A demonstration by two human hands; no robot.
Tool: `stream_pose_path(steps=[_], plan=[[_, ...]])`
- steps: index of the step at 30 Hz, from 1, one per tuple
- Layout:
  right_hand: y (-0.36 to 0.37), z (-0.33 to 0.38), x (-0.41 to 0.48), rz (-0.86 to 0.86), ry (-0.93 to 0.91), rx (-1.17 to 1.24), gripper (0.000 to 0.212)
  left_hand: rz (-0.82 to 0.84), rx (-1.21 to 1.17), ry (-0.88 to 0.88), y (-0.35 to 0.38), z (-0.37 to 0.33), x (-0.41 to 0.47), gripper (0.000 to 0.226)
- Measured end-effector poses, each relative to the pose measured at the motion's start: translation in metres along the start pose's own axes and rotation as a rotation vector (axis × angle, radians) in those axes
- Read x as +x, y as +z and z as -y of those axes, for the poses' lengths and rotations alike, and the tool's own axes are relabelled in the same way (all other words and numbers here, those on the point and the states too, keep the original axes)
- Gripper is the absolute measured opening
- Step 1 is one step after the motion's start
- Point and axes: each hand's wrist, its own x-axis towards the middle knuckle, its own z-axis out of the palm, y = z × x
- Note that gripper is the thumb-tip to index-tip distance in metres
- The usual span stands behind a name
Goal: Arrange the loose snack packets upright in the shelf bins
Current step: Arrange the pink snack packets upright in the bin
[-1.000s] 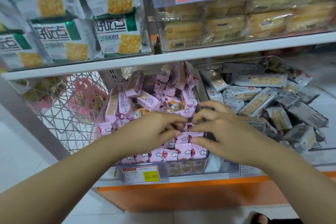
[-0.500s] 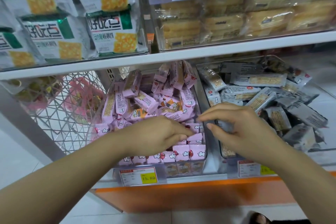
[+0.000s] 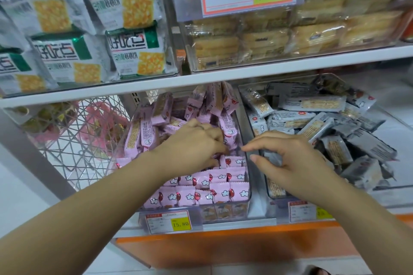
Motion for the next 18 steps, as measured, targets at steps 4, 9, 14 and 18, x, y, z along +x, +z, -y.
stream_pose_path(steps=[4,9,14,18], plan=[[-0.002,0.001,-0.001,0.037,0.027,0.010,0.024,0.013,-0.045,-0.003,-0.002,0.002,0.007,0.027],[-0.004,0.001,-0.001,0.061,0.042,0.012,0.022,-0.201,-0.200,-0.024,-0.011,0.020,-0.020,0.007],[-0.003,0.003,0.000,0.051,0.053,0.021,0.025,-0.284,-0.555,-0.288,-0.030,0.024,-0.045,0.021],[-0.001,0.003,0.001,0.032,0.056,0.035,0.029,-0.419,-0.694,-0.544,-0.030,0.016,-0.046,0.017]])
